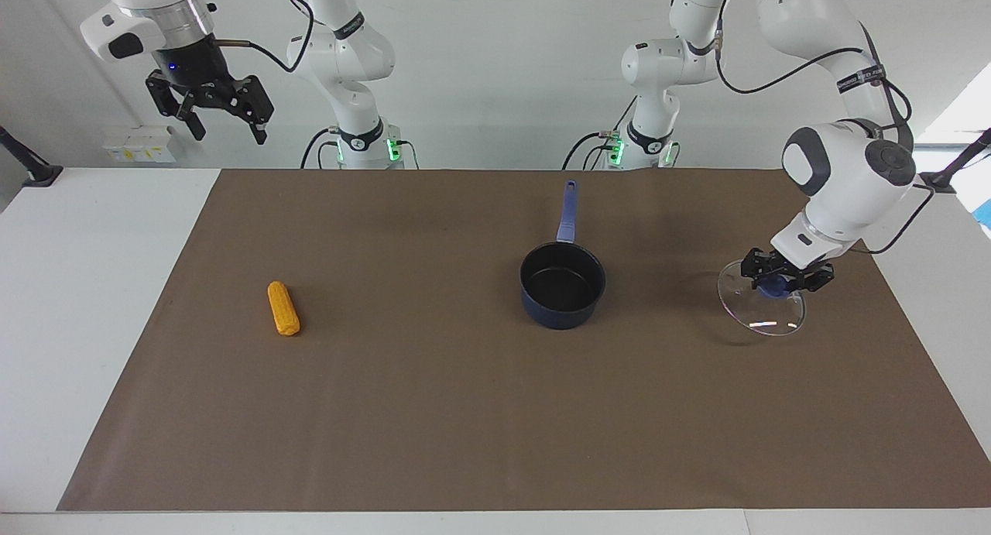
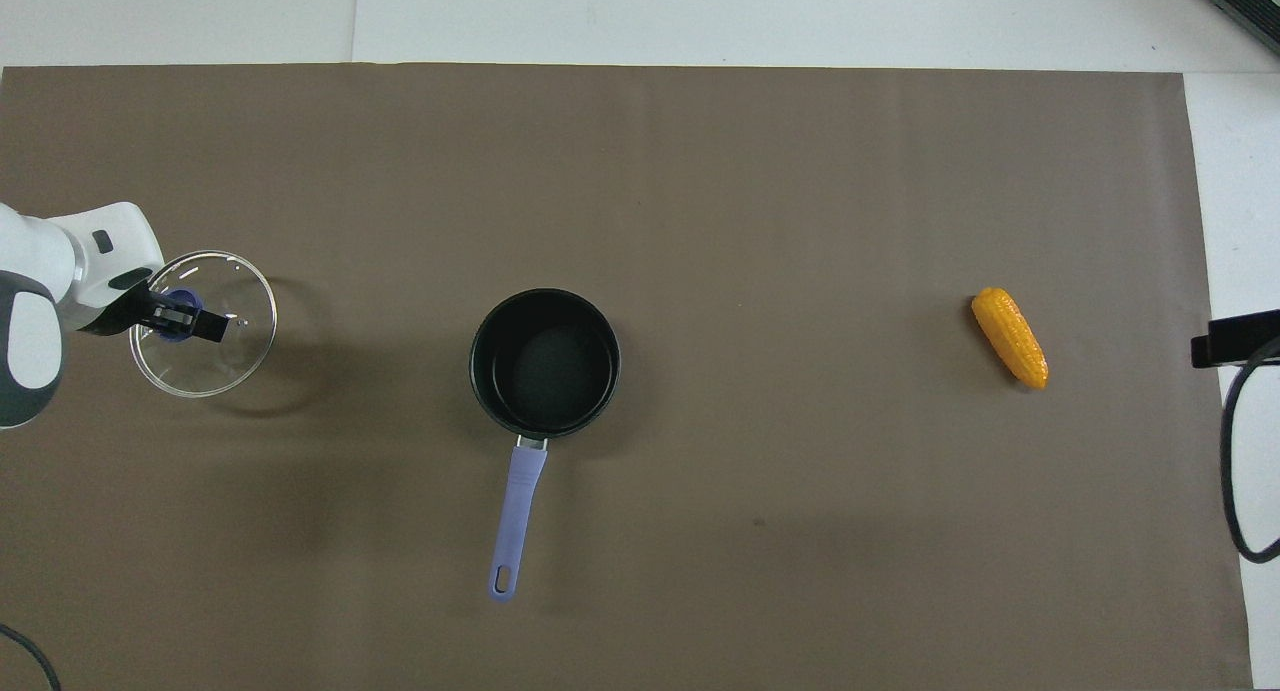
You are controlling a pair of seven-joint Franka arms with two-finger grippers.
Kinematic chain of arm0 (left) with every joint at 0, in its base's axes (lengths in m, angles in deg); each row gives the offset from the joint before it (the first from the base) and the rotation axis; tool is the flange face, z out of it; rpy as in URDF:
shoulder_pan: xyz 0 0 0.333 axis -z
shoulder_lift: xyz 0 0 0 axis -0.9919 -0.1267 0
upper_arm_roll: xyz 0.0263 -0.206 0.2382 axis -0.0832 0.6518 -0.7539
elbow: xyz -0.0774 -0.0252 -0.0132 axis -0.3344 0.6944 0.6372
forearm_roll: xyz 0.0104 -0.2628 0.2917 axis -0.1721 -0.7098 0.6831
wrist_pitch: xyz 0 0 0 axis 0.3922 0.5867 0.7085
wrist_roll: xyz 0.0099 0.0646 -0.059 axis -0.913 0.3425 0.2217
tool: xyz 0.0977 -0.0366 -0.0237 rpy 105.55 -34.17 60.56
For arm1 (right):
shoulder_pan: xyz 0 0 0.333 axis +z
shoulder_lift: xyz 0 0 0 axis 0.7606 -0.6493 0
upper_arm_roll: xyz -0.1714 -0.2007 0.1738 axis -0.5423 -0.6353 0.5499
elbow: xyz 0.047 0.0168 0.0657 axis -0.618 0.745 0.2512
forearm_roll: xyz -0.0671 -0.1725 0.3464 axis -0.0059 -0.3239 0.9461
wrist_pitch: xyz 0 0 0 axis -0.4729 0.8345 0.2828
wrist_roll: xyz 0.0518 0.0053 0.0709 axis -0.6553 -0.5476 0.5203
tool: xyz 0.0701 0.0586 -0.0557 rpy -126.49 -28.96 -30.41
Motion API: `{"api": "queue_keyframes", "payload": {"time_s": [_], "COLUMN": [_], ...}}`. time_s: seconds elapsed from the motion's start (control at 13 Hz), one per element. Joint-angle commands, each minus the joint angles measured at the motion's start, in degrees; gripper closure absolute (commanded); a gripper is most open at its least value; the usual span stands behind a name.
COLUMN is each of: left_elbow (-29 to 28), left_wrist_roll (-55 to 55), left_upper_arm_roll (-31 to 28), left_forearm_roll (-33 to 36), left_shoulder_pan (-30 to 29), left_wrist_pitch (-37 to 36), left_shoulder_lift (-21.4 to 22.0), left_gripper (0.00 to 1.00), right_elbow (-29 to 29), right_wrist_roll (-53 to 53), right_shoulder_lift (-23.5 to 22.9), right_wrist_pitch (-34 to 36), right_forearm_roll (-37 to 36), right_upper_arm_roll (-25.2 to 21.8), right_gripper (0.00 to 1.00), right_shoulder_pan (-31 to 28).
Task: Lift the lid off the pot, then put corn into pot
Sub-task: 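Lift the glass lid off the pot and carry it aside, then set the lid down and open the left gripper while the right gripper reaches the corn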
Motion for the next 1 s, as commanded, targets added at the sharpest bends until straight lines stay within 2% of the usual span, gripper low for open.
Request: {"api": "queue_keyframes", "payload": {"time_s": [0.0,0.39,0.54,0.62,0.85,0.93], "left_elbow": [-3.03,-7.25,-7.96,-7.18,-1.57,1.59], "left_wrist_roll": [-1.46,-0.76,-0.49,0.12,5.91,8.1], "left_upper_arm_roll": [0.63,0.63,0.63,0.63,0.98,1.06], "left_forearm_roll": [-0.18,-0.18,-0.18,-0.27,-0.54,-0.54], "left_shoulder_pan": [-1.26,-1.52,-1.87,-1.79,-0.73,0.31], "left_wrist_pitch": [4.25,8.66,10.14,10.06,6.66,3.68], "left_shoulder_lift": [-0.1,0.07,-1.67,-1.95,-2.3,-2.3], "left_gripper": [1.0,1.0,0.98,0.01,0.0,0.0], "right_elbow": [0.04,0.04,0.04,0.04,0.57,1.96], "right_wrist_roll": [1.25,1.25,1.25,1.34,4.66,7.64], "right_shoulder_lift": [0.31,0.31,0.4,0.4,0.57,0.14], "right_wrist_pitch": [0.39,0.3,0.82,1.09,-0.48,-3.62], "right_forearm_roll": [-0.43,-0.43,-0.43,-0.43,-0.34,-0.34], "right_upper_arm_roll": [0.36,0.36,0.36,0.44,0.62,0.62], "right_gripper": [0.0,0.0,0.0,0.0,0.0,0.0], "right_shoulder_pan": [-0.46,-0.46,-0.46,-0.46,0.59,-0.01]}}
